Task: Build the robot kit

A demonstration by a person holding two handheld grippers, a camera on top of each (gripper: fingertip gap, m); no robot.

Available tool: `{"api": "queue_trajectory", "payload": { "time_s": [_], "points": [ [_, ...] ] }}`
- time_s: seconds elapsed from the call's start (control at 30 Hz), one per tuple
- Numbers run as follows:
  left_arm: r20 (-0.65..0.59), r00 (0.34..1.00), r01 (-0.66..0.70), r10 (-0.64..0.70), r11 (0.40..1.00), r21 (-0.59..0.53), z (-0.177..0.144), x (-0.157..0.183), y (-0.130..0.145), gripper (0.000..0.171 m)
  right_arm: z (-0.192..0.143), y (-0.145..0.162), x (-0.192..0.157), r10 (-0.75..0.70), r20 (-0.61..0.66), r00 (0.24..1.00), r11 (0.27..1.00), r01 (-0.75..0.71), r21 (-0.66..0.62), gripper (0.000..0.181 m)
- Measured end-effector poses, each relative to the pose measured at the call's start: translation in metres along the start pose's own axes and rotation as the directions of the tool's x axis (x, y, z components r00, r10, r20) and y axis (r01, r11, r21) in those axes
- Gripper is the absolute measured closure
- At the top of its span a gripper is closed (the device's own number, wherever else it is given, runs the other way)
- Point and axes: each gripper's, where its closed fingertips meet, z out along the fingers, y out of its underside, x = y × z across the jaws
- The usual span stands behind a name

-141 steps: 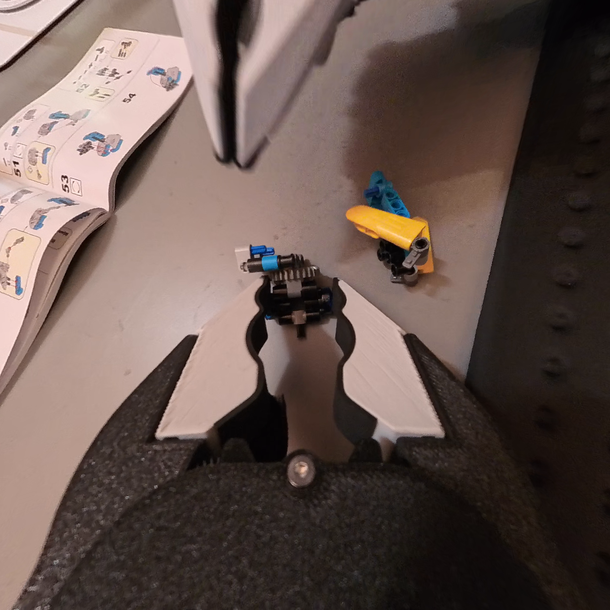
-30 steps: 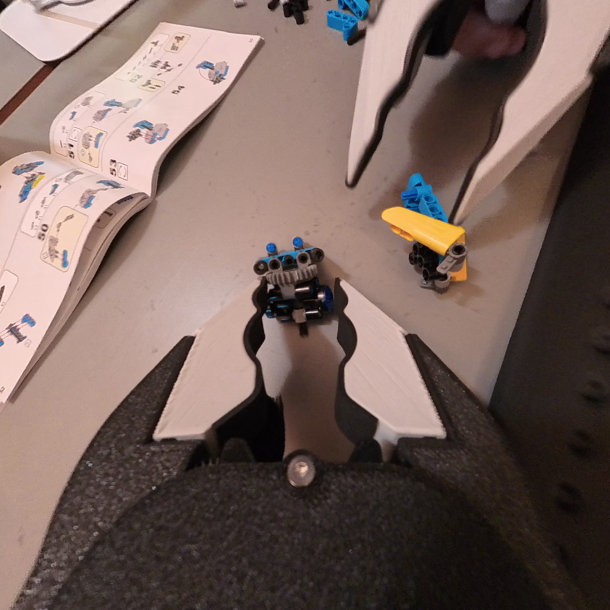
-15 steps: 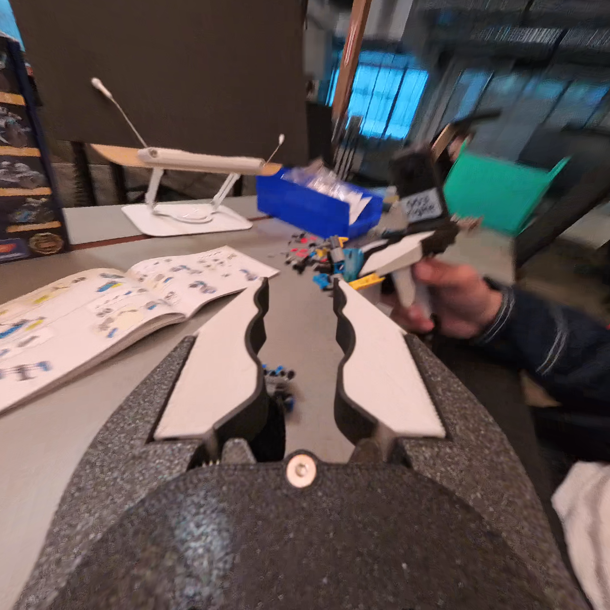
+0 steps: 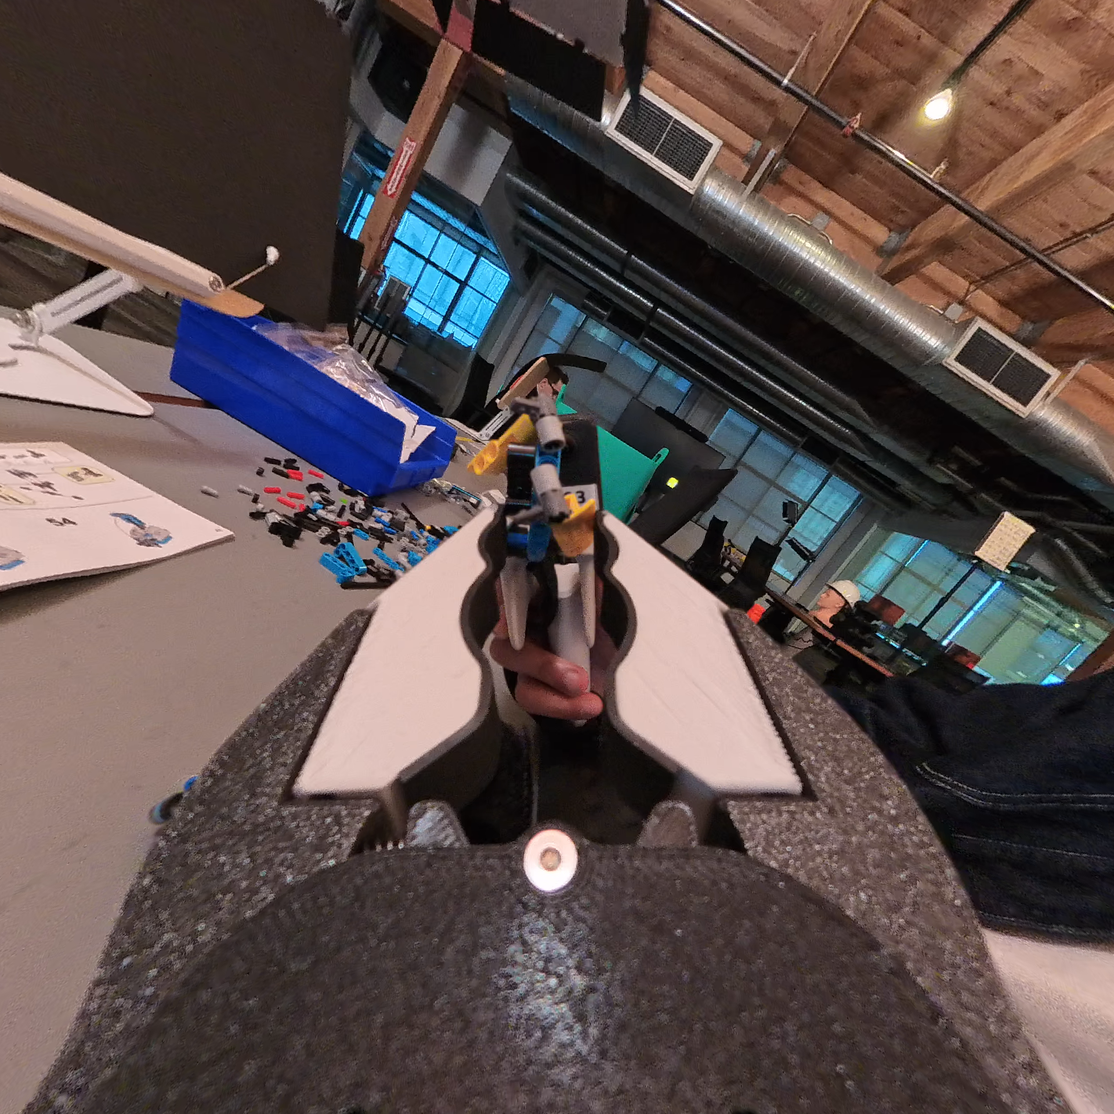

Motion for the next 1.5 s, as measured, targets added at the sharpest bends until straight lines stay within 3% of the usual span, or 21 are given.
{"api": "queue_trajectory", "payload": {
  "time_s": [0.13, 0.2, 0.3, 0.4, 0.53, 0.7, 0.8, 0.93, 1.13, 1.3, 1.5],
  "points": [
    [-0.020, 1.000, 0.018, -0.019, 0.999, -0.034, -0.008, -0.001, 0.002, 0.144, 0.003, 0.001, -0.002, 0.017, 0.033, 0.999, 1.000, -0.017, -0.004, 0.165],
    [-0.033, 0.999, 0.030, -0.031, 0.999, -0.034, -0.010, 0.000, 0.002, 0.143, 0.002, -0.005, -0.009, 0.052, 0.099, 0.994, 0.998, -0.055, 0.032, 0.154],
    [-0.068, 0.997, 0.019, -0.023, 0.998, -0.056, -0.008, 0.007, 0.005, 0.144, 0.004, 0.000, -0.014, 0.101, 0.151, 0.983, 0.995, -0.103, 0.004, 0.166],
    [-0.071, 0.997, 0.030, -0.035, 0.997, -0.068, -0.007, 0.006, 0.008, 0.143, 0.003, 0.001, -0.014, 0.010, 0.092, 0.996, 1.000, -0.008, -0.022, 0.166],
    [0.017, 0.996, 0.093, -0.092, 0.995, -0.047, -0.006, -0.012, 0.011, 0.131, 0.000, -0.006, -0.006, -0.268, -0.106, 0.957, 0.963, 0.269, -0.012, 0.168],
    [0.002, 0.995, 0.104, -0.104, 0.992, -0.075, -0.002, -0.008, 0.018, 0.142, 0.000, -0.011, -0.004, -0.400, -0.211, 0.892, 0.914, 0.404, -0.025, 0.168],
    [-0.010, 0.998, 0.064, -0.064, 0.997, -0.039, -0.001, -0.003, 0.011, 0.154, 0.003, -0.007, -0.005, -0.299, -0.145, 0.943, 0.953, 0.302, -0.007, 0.168],
    [0.061, 0.995, -0.079, 0.083, 0.995, -0.056, 0.000, -0.005, 0.010, 0.157, 0.002, -0.006, -0.004, -0.143, -0.072, 0.987, 0.989, 0.145, 0.023, 0.168],
    [0.165, 0.937, -0.291, 0.309, 0.949, -0.121, 0.001, -0.011, 0.011, 0.157, 0.002, -0.006, -0.004, 0.010, 0.008, 1.000, 0.998, -0.011, 0.059, 0.167],
    [0.113, 0.955, -0.264, 0.273, 0.960, -0.089, 0.001, -0.003, 0.010, 0.158, 0.002, -0.007, -0.009, 0.080, 0.089, 0.993, 0.994, -0.087, 0.068, 0.167],
    [0.093, 0.982, -0.167, 0.162, 0.985, 0.040, -0.010, -0.001, -0.012, 0.143, 0.000, -0.013, -0.013, 0.002, 0.067, 0.998, 0.995, -0.009, 0.099, 0.167]
  ]
}}
